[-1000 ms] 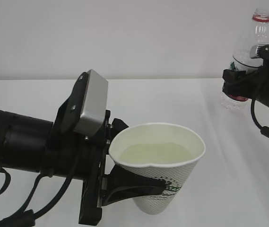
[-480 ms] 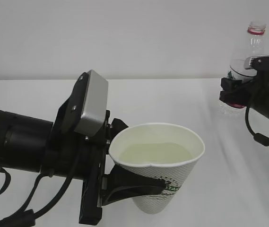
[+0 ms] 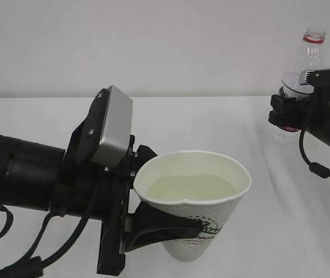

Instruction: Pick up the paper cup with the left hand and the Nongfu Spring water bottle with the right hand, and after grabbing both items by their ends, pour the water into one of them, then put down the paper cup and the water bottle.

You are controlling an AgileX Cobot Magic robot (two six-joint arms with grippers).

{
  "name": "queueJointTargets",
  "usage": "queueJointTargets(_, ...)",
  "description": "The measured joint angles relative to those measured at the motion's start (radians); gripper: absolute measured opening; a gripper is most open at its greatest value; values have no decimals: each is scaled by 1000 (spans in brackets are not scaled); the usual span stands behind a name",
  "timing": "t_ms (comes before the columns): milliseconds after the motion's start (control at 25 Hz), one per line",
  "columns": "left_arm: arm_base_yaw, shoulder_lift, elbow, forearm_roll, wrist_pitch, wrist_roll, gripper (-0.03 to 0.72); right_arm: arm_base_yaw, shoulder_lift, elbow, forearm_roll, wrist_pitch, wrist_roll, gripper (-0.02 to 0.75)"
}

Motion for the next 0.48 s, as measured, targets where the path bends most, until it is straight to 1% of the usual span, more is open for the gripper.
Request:
queueJointTargets(280, 0, 0, 0, -2, 0, 0, 426, 0, 0, 0, 0, 0, 0, 421)
queueJointTargets(480, 0, 0, 0, -56, 1, 0, 426, 0, 0, 0, -2, 0, 0, 421)
